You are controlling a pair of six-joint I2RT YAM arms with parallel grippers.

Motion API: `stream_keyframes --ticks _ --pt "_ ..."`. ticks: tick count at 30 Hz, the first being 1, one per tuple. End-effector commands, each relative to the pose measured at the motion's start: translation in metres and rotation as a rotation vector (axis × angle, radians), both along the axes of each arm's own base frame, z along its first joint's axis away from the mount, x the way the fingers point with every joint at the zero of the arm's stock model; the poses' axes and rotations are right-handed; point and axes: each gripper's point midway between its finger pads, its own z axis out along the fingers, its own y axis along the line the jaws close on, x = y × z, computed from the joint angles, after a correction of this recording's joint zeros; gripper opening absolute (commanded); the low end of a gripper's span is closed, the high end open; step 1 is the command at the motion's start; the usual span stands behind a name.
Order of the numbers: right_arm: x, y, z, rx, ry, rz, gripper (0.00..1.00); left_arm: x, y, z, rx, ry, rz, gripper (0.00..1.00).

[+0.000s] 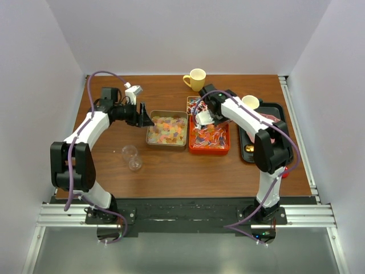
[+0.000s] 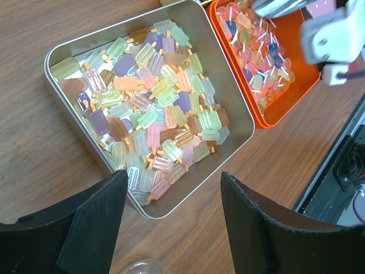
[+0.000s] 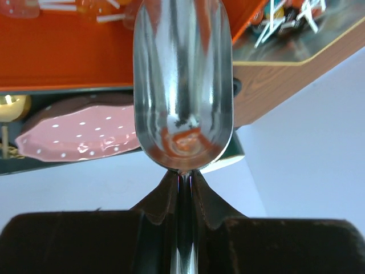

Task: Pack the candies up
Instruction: Scoop the fake candies from the storage box.

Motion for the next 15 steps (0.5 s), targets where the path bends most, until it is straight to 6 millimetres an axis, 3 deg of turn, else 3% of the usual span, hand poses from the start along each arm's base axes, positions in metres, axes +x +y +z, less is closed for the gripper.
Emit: stream_keyframes --ticks 1,4,10,15 --pt "0.004 0.008 -0.005 -0.087 -0.013 0.101 0.0 0.001 -0.002 0.016 -0.027 -0.053 0.002 0.7" --pt "-0.006 0.013 -0.016 -0.084 0.029 0.137 0.0 -0.002 -0.001 0.014 -0.025 -0.052 -0.003 0.7" --pt "-0.022 0.018 -0.009 -0.032 0.086 0.184 0.0 -0.006 -0.002 0.011 -0.032 -0.051 -0.007 0.7" --pt "-0.036 0.021 -0.017 0.009 0.163 0.195 0.0 -0.006 -0.002 0.011 -0.033 -0.059 -0.008 0.69"
